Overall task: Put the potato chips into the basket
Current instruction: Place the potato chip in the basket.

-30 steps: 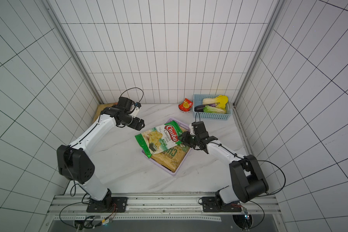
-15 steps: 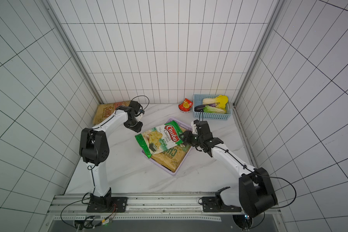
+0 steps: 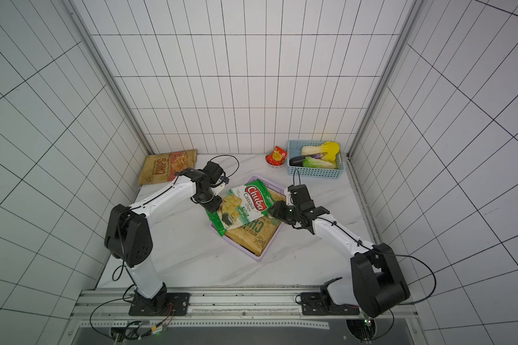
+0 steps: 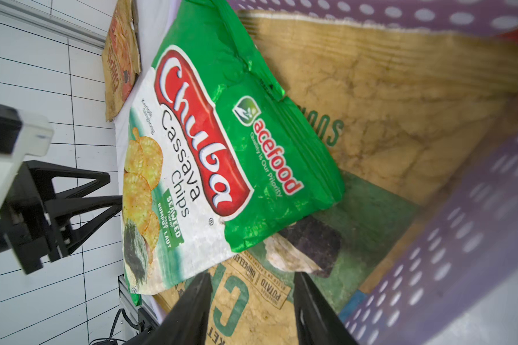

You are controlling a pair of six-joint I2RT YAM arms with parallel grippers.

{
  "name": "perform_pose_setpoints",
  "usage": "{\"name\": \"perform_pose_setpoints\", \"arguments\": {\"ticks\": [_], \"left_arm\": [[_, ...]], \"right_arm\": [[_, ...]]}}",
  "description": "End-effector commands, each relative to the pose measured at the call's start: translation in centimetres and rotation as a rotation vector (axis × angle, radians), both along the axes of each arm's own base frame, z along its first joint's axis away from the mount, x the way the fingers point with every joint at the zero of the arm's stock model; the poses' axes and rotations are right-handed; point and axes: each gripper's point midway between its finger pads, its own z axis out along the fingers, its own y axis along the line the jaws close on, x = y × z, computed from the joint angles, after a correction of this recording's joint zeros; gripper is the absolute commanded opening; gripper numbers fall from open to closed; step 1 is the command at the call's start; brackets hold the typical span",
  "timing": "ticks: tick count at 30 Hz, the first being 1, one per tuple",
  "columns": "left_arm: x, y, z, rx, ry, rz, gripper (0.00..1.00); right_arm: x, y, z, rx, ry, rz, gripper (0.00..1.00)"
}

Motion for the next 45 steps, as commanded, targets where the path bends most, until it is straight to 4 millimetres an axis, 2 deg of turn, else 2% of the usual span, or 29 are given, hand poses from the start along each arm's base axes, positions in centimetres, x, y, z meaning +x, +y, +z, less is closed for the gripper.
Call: {"name": "perform_pose_setpoints", "arguments": {"ticks": [1,5,13,18,21,26,34,41,45], "left_arm": [[-0.4,0.3,0.8,-0.019,-0.008,0.032,0.55],[0.2,0.7,2.1,-0.022,-0.048,0.045,0.55],[0.3,0.6,5.3,-0.070,-0.102,0.052,0.56],[0.4,1.2,7.0,-0.105,-0.131,0.080,0.56],[0.4,2.0,7.5,-0.123,-0.138,0.101,0.57],[-0.2,3.0,7.4,-0.160,-0.135,0.116,0.57],[-0.8,4.1,5.8,-0.218,-0.155,0.136,0.59],[-1.9,3.5,5.0,-0.271,-0.143,0.119,0.59],[-1.1,3.6,4.2,-0.263,-0.169,0.126,0.59]], "right_arm": [[0.6,1.4,0.4,0.064,0.006,0.002,0.49],[1.3,1.6,0.0,0.057,0.022,-0.033,0.49],[2.3,1.7,-2.2,0.037,0.073,-0.106,0.46],[3.5,1.6,-2.0,0.030,0.042,-0.127,0.38],[4.1,1.3,-1.4,0.032,0.024,-0.138,0.25],[5.3,0.2,-0.3,0.037,0.002,-0.151,0.00],[7.1,-2.7,2.9,0.005,-0.037,-0.107,0.00],[7.1,-3.6,2.9,0.018,0.041,0.043,0.00],[6.4,-3.9,2.9,0.049,0.076,0.105,0.00]]}}
